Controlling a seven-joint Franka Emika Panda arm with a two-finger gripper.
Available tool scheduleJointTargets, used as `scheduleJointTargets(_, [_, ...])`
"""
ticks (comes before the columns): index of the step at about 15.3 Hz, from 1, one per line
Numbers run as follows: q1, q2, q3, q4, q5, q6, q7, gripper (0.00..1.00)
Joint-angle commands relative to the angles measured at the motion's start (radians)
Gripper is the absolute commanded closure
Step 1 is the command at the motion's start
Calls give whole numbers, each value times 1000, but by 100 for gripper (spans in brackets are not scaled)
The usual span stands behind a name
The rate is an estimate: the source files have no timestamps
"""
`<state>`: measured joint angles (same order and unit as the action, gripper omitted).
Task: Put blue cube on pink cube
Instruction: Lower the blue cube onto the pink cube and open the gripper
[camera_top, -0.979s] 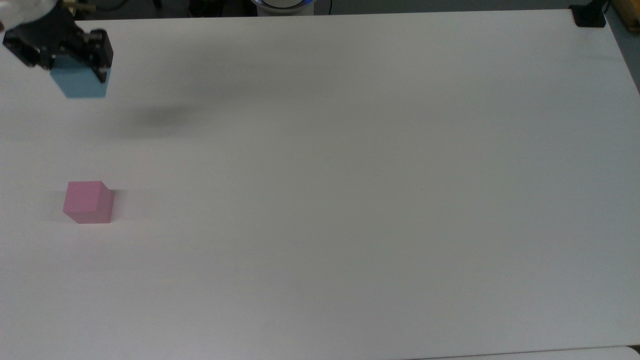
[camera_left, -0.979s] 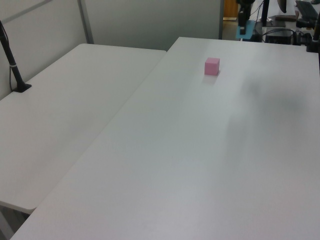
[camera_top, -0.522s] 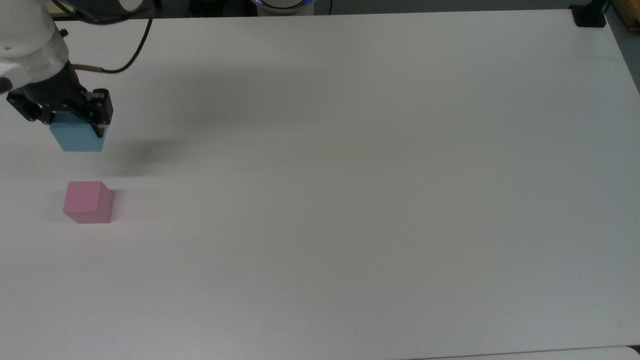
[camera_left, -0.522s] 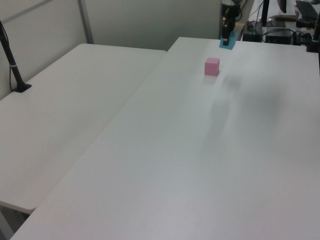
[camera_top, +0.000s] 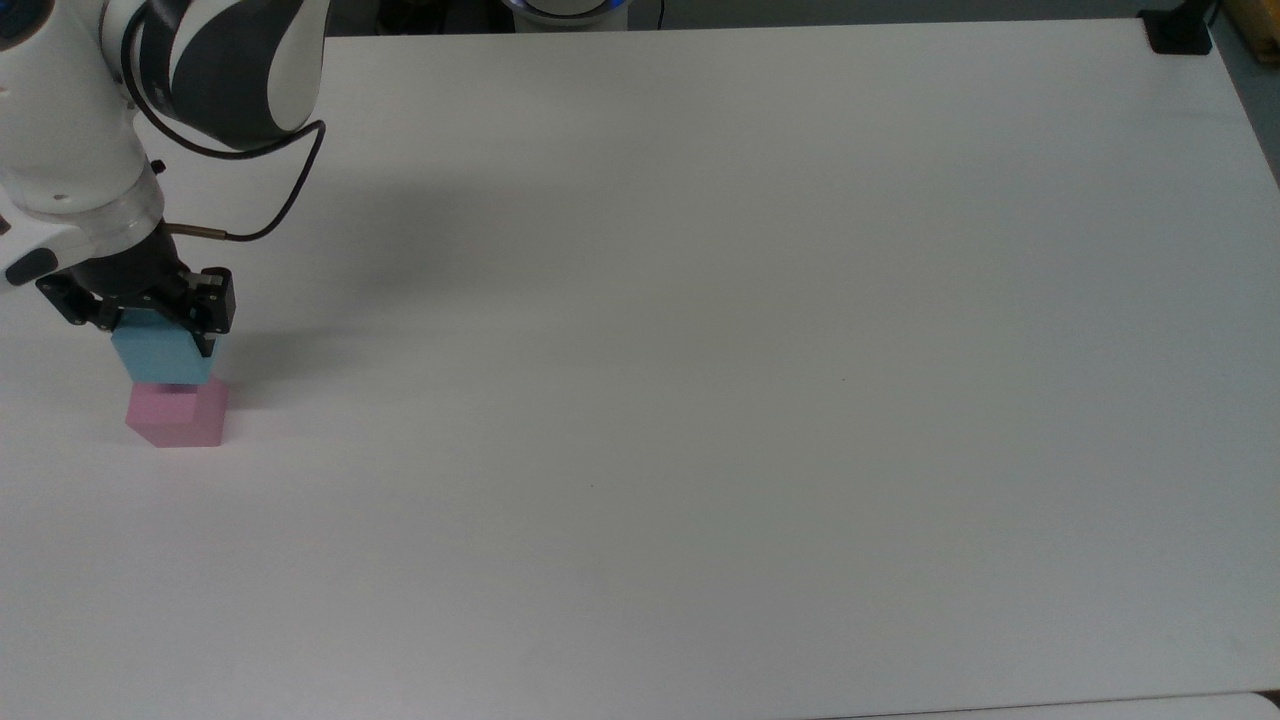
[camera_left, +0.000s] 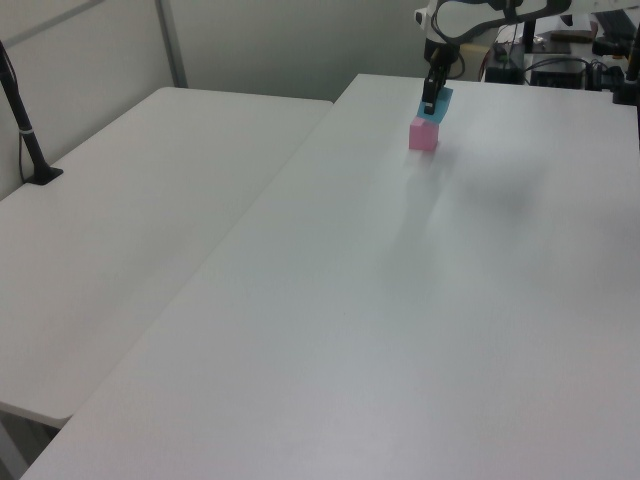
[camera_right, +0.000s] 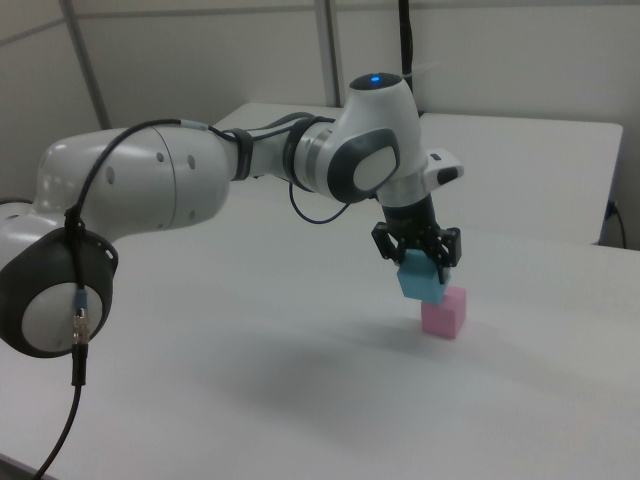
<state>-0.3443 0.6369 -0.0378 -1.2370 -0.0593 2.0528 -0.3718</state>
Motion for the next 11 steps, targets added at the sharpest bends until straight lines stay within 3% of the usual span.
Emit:
scheduleJointTargets(1, [22,32,-31,36,1,30,14,69])
scheduleJointTargets(8, [22,53,-36,36,1,83,21,67])
scheduleJointTargets(11, [21,55,-37,36,1,84,21,60])
